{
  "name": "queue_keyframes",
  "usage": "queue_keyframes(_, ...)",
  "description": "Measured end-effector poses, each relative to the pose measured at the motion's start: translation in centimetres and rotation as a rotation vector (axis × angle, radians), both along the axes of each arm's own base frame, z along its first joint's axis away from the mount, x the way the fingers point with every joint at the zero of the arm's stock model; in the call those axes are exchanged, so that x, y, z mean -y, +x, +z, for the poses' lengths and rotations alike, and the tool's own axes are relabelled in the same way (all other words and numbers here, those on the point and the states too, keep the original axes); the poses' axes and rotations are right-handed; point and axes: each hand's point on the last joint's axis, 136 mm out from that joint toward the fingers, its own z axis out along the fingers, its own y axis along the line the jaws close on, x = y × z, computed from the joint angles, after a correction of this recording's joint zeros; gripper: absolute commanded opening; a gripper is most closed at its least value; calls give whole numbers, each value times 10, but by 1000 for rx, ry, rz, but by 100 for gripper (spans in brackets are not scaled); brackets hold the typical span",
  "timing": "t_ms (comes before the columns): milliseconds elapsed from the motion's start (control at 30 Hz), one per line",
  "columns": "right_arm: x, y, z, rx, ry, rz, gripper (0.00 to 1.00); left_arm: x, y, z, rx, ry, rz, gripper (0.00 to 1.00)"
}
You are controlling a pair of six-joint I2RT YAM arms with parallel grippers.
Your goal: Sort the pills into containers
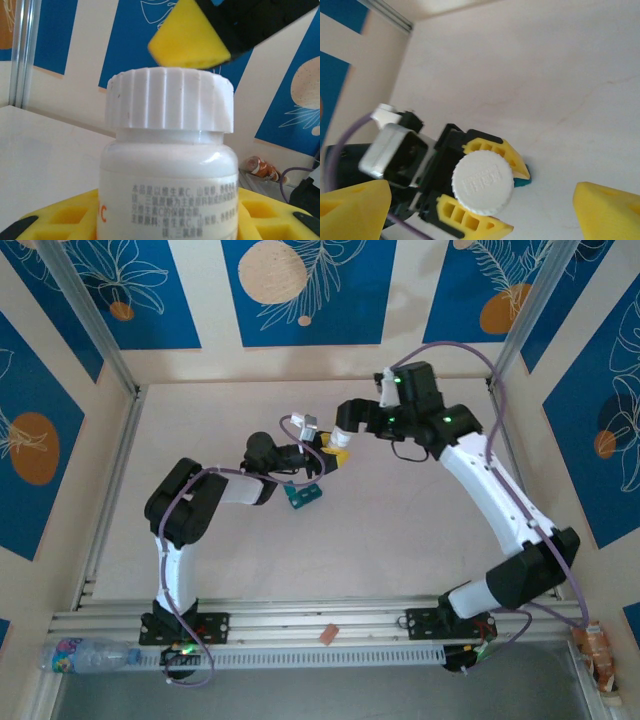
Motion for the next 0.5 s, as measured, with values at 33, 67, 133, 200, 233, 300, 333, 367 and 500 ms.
queue_keyframes(33,3,-1,7,25,22,17,92,0,-1,1,1,0,-7,0)
queue_keyframes(67,6,-1,12,45,38,33,92,1,-2,2,1,-1,-18,0)
queue_keyframes(133,7,-1,18,79,57,74,90,2,-4,5,-2,-2,-37,0)
queue_keyframes(200,3,-1,19,99,71,120,89,2,-6,8,-4,-3,-56,0)
queue_keyframes(233,2,-2,18,103,75,144,88,3,-6,10,-9,-5,-65,0)
queue_keyframes(300,-1,-1,12,97,82,177,86,3,-8,12,-15,-4,-81,0)
queue_keyframes(333,-3,-1,8,90,83,190,86,3,-9,12,-21,-3,-89,0)
queue_keyframes(367,-5,-1,4,80,86,203,85,4,-10,13,-24,-2,-95,0)
queue_keyframes(500,-11,2,-8,52,91,235,82,4,-12,12,-36,2,-111,0)
